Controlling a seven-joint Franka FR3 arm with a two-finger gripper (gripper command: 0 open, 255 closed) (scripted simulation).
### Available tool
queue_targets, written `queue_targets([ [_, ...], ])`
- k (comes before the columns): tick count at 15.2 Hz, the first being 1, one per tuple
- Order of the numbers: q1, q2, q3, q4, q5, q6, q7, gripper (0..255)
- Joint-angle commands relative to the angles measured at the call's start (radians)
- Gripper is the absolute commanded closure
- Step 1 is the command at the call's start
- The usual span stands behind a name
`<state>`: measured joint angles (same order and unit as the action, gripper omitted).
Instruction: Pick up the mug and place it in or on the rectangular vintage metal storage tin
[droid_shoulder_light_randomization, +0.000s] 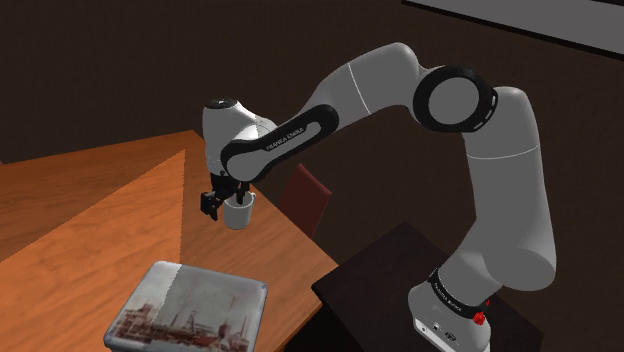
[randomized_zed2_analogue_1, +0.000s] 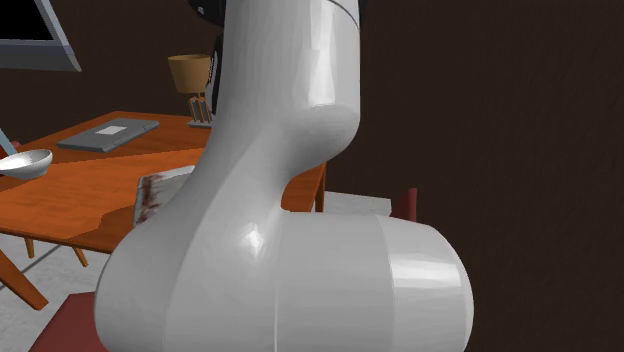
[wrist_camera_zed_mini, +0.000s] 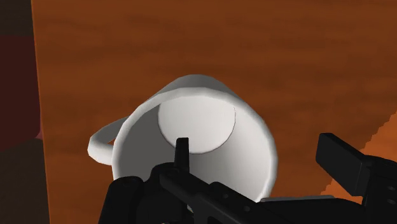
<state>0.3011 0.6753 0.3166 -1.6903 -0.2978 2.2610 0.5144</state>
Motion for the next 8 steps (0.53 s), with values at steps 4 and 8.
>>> queue_targets([
  [4, 0.0, 0.004, -0.001, 0.001, -0.001, 0.004, 0.0, 0],
  [8, 0.0, 0.004, -0.001, 0.001, -0.001, 0.004, 0.0, 255],
])
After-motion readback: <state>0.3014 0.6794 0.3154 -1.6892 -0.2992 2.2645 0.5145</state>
